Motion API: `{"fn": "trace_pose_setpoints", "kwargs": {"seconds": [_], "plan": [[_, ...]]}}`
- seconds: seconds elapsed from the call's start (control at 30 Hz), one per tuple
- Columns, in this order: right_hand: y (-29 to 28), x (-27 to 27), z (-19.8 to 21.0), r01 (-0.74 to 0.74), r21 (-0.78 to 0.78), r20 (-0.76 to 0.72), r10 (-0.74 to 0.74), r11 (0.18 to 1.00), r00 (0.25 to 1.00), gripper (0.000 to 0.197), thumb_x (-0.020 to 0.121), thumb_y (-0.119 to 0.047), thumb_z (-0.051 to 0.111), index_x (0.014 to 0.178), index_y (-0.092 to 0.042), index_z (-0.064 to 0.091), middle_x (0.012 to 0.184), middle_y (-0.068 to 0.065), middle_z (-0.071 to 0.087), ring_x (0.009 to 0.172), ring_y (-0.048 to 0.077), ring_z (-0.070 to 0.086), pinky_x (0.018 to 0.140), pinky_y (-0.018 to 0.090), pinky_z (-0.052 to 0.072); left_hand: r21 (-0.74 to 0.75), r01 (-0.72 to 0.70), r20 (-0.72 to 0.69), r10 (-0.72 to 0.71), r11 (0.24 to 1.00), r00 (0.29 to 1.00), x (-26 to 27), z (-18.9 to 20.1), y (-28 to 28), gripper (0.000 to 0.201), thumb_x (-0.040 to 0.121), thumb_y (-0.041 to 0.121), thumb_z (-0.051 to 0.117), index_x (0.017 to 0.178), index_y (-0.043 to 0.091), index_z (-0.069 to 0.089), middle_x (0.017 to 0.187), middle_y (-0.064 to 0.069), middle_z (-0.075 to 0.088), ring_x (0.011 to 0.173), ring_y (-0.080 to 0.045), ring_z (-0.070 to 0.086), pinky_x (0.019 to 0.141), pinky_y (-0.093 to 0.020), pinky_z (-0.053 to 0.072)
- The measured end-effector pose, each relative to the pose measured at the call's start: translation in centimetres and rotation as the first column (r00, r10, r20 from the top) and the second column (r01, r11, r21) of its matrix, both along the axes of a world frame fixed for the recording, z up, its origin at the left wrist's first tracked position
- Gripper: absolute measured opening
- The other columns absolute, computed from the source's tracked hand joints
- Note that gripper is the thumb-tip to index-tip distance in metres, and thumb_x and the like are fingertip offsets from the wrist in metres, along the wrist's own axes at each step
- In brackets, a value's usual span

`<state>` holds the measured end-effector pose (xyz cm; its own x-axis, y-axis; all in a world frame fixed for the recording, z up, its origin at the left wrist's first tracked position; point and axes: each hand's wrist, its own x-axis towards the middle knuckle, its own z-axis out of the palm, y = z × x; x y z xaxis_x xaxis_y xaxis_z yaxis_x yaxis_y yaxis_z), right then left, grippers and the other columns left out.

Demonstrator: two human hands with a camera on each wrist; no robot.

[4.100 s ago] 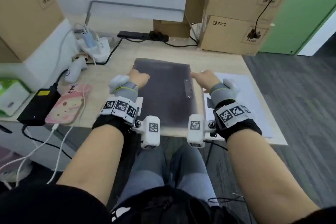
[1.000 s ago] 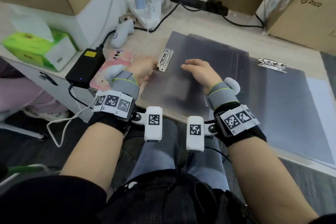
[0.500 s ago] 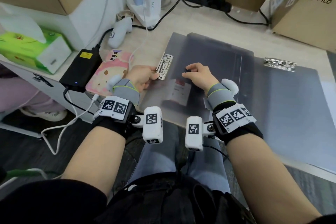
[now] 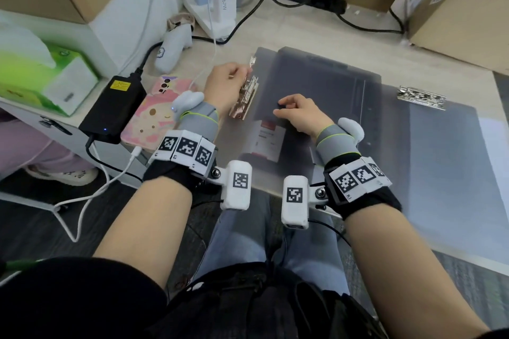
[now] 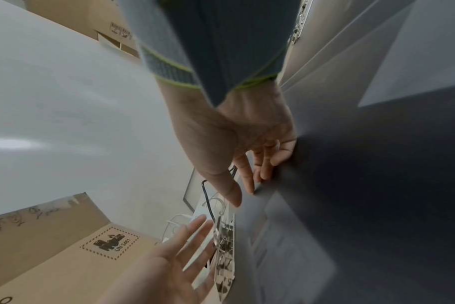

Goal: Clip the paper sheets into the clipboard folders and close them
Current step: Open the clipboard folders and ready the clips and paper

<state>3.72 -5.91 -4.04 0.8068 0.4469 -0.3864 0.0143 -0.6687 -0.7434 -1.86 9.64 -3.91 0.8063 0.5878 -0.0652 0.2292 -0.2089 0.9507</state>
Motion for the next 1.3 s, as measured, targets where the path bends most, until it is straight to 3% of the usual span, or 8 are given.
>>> {"fn": "trace_pose_setpoints", "kwargs": {"seconds": [0.07, 0.2, 0.33, 0.5, 0.63, 0.8, 1.13, 1.3], "plan": [[0.0, 0.0, -0.1, -0.004, 0.014, -0.001, 0.004, 1.000, 1.000, 0.037, 0.089, -0.024, 0.060, 0.124, -0.013, 0.055, 0.137, 0.012, 0.042, 0.095, 0.012, 0.044, 0.059, 0.008, 0.032, 0.030, 0.047, -0.037, -0.045, 0.998, 0.998, 0.6, -0.3, 0.0, 0.028, 0.094, 0.013, 0.043, 0.105, 0.010, 0.069, 0.113, -0.009, 0.069, 0.103, -0.024, 0.063, 0.094, -0.030, 0.047], [-0.2, 0.2, 0.0, 0.002, 0.032, -0.009, -0.002, 0.999, 1.000, 0.036, 0.089, -0.024, 0.060, 0.124, -0.013, 0.055, 0.137, 0.010, 0.045, 0.094, 0.011, 0.045, 0.060, 0.008, 0.033, -0.002, -0.028, -0.059, 0.028, 1.000, 0.998, 0.7, -0.9, 0.2, 0.033, 0.084, 0.003, 0.046, 0.088, 0.027, 0.068, 0.110, -0.011, 0.070, 0.103, -0.026, 0.065, 0.099, -0.036, 0.050], [-0.8, -0.2, 0.6, 0.012, 0.079, -0.034, -0.009, 0.997, 0.999, 0.036, 0.091, -0.023, 0.058, 0.125, -0.010, 0.055, 0.116, 0.004, 0.052, 0.095, 0.013, 0.046, 0.057, 0.013, 0.037, 0.015, -0.019, -0.002, 0.019, 1.000, 1.000, 0.2, 0.1, -0.7, 0.036, 0.081, -0.002, 0.045, 0.099, 0.017, 0.070, 0.113, -0.007, 0.069, 0.111, -0.021, 0.062, 0.101, -0.033, 0.047], [-2.8, -0.4, 1.6, 0.177, 0.252, -0.142, -0.145, 0.952, 0.979, 0.019, 0.092, -0.018, 0.055, 0.111, -0.015, 0.057, 0.098, 0.003, 0.058, 0.078, 0.010, 0.056, 0.056, 0.019, 0.044, 0.146, -0.003, 0.094, -0.011, 0.989, 0.995, 0.5, 1.6, -3.0, 0.035, 0.080, -0.002, 0.047, 0.102, 0.012, 0.070, 0.106, -0.001, 0.066, 0.084, -0.009, 0.057, 0.070, -0.004, 0.042], [-5.6, -0.1, 2.1, 0.232, 0.290, -0.149, -0.195, 0.929, 0.969, 0.010, 0.093, -0.017, 0.054, 0.103, -0.017, 0.053, 0.079, -0.003, 0.060, 0.063, 0.010, 0.056, 0.054, 0.019, 0.043, 0.165, 0.066, 0.111, -0.085, 0.984, 0.990, 1.5, 1.8, -5.5, 0.033, 0.080, 0.000, 0.050, 0.098, 0.019, 0.070, 0.093, 0.004, 0.063, 0.057, -0.001, 0.047, 0.058, -0.011, 0.041], [-11.8, 2.2, 2.2, 0.321, 0.280, -0.094, -0.307, 0.905, 0.947, 0.005, 0.092, -0.016, 0.054, 0.097, -0.017, 0.055, 0.074, -0.004, 0.061, 0.051, 0.006, 0.058, 0.044, 0.015, 0.043, 0.232, 0.211, 0.084, -0.235, 0.950, 0.968, 4.3, 2.2, -10.9, 0.025, 0.079, 0.006, 0.057, 0.097, 0.015, 0.072, 0.104, -0.003, 0.072, 0.094, -0.012, 0.061, 0.091, -0.020, 0.048], [-20.8, 7.5, 0.8, 0.519, 0.236, -0.016, -0.531, 0.821, 0.847, 0.022, 0.082, -0.007, 0.057, 0.067, -0.022, 0.052, 0.064, -0.001, 0.059, 0.035, 0.001, 0.052, 0.039, 0.011, 0.040, 0.187, 0.433, -0.132, -0.414, 0.882, 0.901, 11.6, 0.5, -21.0, 0.020, 0.082, 0.017, 0.064, 0.099, 0.011, 0.071, 0.105, -0.010, 0.072, 0.103, -0.022, 0.066, 0.088, -0.028, 0.049], [-22.6, 9.4, -0.6, 0.534, 0.138, 0.010, -0.540, 0.834, 0.841, 0.029, 0.081, -0.007, 0.062, 0.057, -0.017, 0.048, 0.055, 0.002, 0.055, 0.023, -0.001, 0.047, 0.034, 0.015, 0.046, 0.159, 0.412, -0.189, -0.382, 0.897, 0.905, 15.9, -1.0, -23.1, 0.022, 0.084, 0.018, 0.063, 0.102, 0.007, 0.068, 0.091, -0.010, 0.068, 0.059, -0.011, 0.068, 0.069, -0.031, 0.059]]}}
